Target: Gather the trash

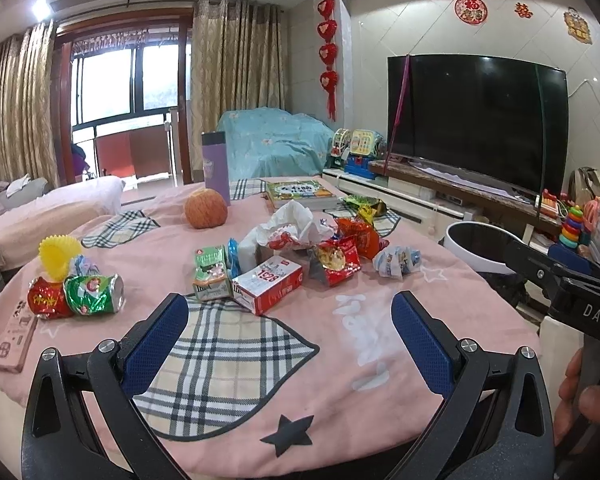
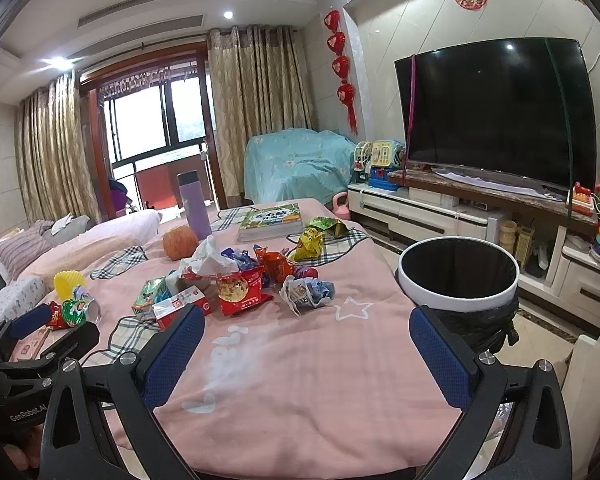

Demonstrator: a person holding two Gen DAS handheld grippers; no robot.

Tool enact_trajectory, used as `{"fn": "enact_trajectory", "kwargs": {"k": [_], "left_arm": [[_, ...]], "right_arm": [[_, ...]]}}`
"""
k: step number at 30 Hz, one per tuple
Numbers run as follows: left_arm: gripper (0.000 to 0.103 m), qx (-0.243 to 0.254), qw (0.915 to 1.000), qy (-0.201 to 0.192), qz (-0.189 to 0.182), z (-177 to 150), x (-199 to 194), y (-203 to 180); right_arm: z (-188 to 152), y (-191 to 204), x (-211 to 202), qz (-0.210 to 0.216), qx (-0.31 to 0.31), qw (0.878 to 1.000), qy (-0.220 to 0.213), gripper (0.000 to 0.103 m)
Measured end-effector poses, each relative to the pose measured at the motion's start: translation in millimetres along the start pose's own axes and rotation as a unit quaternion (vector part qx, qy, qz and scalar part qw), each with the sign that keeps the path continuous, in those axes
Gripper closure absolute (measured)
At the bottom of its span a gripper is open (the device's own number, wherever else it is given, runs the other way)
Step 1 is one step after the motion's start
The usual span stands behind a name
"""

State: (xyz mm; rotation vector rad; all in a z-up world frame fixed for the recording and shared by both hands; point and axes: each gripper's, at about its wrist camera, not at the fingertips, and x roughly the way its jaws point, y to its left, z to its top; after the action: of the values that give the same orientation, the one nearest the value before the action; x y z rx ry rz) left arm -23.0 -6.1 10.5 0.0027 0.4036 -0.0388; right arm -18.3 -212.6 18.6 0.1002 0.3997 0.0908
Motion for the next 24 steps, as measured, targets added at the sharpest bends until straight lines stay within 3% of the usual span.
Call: {"fn": "enact_trajectory", "kwargs": {"k": [14,24], "left_arm": [[0.000,0.008,0.9962,0.083,-0.024,-3.7,64.5,17.2],[0.000,0.093,0.9866,0.130,-0.033,10.0,131.6,26.6]], "right_arm": [[1.5,-12.4,44.0,0.018,0.018,0.998,0.057,0.000],[2.7,-16.2,100.8,0.030,0.030,0.992,0.119,0.000]]}}
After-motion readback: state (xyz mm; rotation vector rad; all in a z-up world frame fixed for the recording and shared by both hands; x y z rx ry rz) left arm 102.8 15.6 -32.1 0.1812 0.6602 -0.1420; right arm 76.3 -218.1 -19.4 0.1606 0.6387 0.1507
